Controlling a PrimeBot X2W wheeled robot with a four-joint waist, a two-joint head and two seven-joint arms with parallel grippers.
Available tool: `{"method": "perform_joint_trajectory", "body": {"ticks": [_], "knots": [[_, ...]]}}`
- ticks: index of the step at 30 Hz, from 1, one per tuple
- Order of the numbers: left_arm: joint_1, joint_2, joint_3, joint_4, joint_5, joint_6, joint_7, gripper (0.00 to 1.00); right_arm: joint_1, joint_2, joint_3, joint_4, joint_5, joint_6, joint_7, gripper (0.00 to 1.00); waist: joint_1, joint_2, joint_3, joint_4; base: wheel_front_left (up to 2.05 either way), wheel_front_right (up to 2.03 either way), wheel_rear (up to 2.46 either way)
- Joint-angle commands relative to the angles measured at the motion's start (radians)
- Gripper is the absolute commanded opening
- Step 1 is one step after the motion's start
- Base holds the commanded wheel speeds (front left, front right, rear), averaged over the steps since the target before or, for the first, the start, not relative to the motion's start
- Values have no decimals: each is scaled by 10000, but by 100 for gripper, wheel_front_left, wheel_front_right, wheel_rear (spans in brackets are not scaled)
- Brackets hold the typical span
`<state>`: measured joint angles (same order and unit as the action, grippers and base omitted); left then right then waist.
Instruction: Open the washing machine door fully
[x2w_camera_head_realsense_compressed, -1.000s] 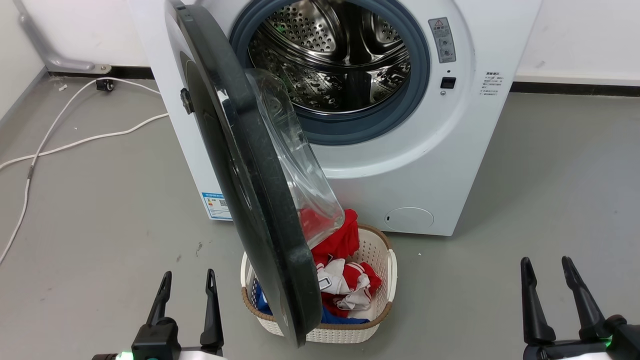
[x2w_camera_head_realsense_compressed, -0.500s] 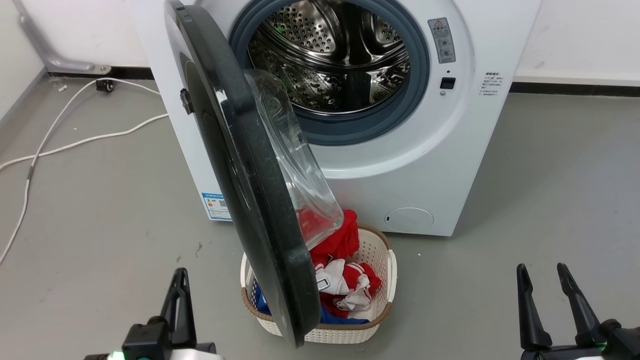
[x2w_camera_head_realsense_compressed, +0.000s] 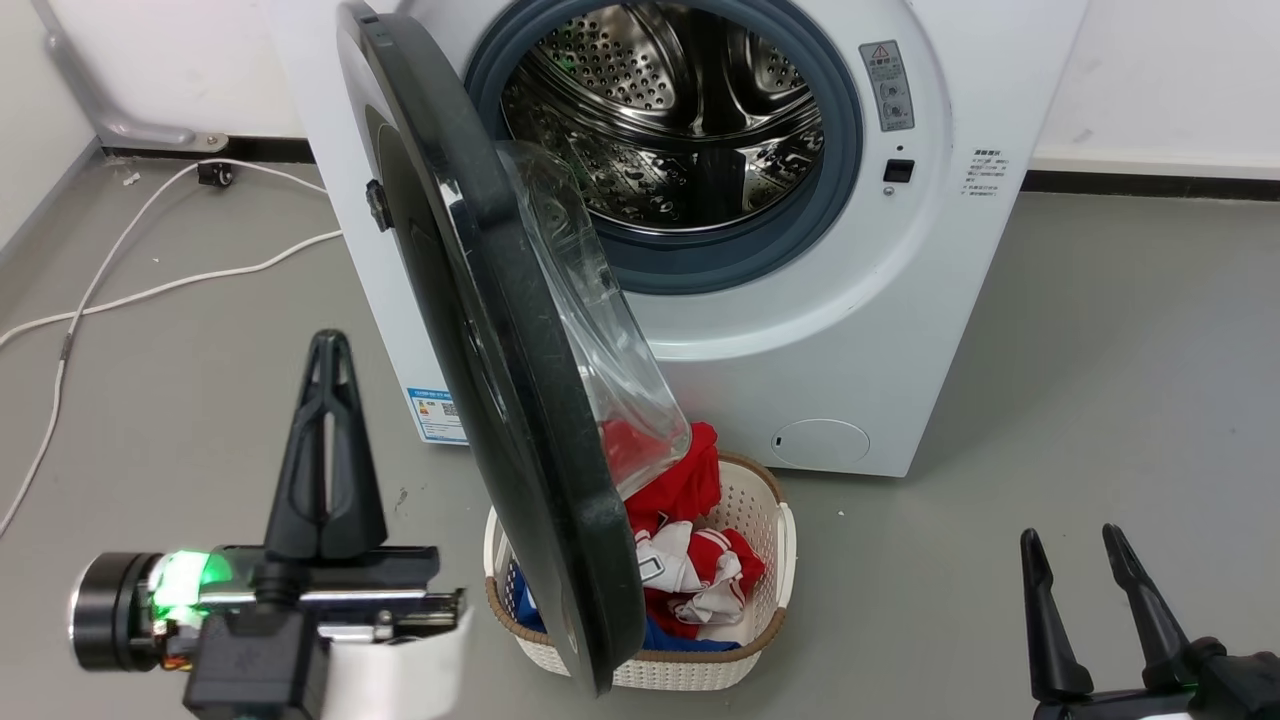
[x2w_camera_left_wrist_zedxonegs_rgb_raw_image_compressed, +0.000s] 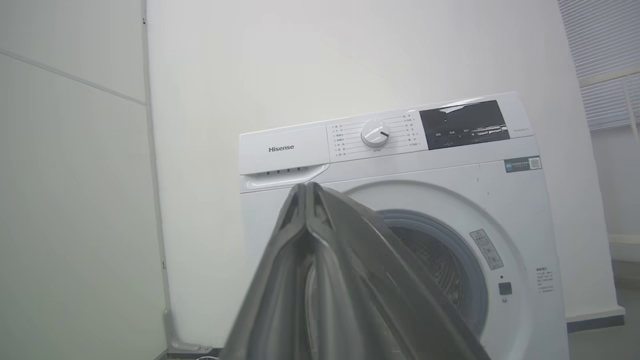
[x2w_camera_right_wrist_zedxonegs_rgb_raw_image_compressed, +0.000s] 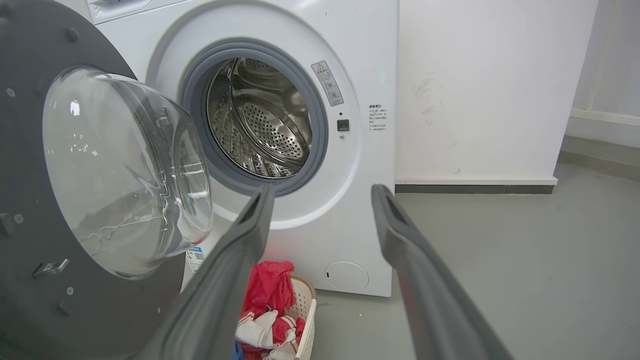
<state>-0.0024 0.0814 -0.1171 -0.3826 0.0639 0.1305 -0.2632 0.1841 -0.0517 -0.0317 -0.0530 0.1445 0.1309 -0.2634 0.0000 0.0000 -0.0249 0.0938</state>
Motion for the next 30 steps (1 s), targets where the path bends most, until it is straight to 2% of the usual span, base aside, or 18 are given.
{"method": "perform_joint_trajectory", "body": {"ticks": [1,8,14,30], "knots": [[-140,47,-184,-195,92,-58,-24,0,63,26,22,6,-59,-2,-18,100,0,0,-5,-2,0,0,0],[-708,136,-1759,-879,387,-494,-24,0,64,26,80,45,-157,-2,-18,100,0,0,-6,1,0,0,0],[-1085,22,-3271,-600,241,-942,-24,0,5,26,132,101,-202,-2,-18,100,0,0,23,2,0,0,0],[-1297,-224,-5903,628,-303,-1185,-24,0,-147,26,87,143,-277,-2,-18,100,0,0,293,-5,0,0,0]]}}
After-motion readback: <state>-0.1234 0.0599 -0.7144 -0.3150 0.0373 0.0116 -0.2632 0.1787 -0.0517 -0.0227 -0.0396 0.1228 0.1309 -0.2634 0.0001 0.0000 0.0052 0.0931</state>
